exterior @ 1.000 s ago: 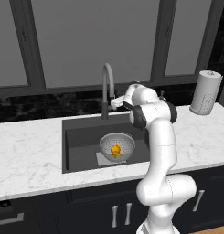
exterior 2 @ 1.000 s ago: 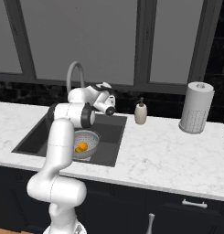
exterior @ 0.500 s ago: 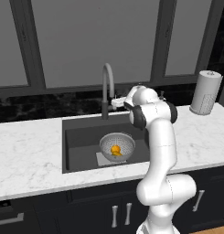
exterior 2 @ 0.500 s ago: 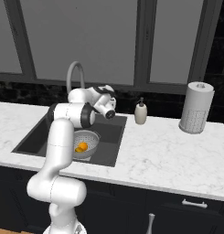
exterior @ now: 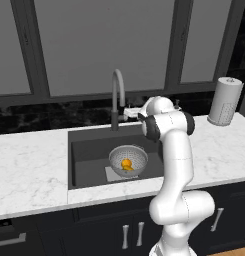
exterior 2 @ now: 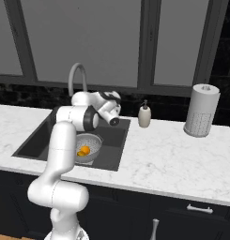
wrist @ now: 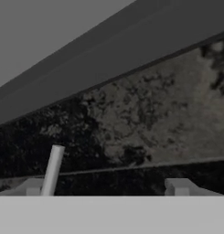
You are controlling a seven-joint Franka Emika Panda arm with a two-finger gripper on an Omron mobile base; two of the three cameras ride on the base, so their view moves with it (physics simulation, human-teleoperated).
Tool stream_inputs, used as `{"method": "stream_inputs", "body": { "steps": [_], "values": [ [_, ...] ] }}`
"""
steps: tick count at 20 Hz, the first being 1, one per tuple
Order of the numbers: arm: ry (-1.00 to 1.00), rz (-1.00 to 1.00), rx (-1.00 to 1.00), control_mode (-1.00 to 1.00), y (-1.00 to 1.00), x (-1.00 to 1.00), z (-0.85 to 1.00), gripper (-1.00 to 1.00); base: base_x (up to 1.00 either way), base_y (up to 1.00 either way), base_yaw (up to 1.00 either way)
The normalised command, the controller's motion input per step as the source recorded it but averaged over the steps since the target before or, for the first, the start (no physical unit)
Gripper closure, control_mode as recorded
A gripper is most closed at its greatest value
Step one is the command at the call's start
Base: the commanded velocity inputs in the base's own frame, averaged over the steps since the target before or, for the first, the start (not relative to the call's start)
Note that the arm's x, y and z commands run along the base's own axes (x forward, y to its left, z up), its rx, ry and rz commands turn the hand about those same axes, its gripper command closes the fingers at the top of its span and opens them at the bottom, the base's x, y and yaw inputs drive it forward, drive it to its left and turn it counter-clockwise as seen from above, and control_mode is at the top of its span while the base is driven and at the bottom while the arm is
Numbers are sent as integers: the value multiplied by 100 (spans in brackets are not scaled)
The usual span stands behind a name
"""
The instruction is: Put the colander in the sink, put the mango, orange in the colander, and turn on the sink faucet and pour water over the colander.
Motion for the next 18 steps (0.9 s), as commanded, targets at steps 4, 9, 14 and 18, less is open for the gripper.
{"method": "stream_inputs", "body": {
  "steps": [4,9,14,18],
  "values": [
    [4,-1,12,-100,-100,24,0,-100,0,0,0],
    [13,-5,9,-100,-100,41,0,-100,0,0,0],
    [12,-6,8,-100,-92,38,0,-100,0,0,0],
    [6,0,2,-100,-51,19,0,-100,0,0,0]
  ]
}}
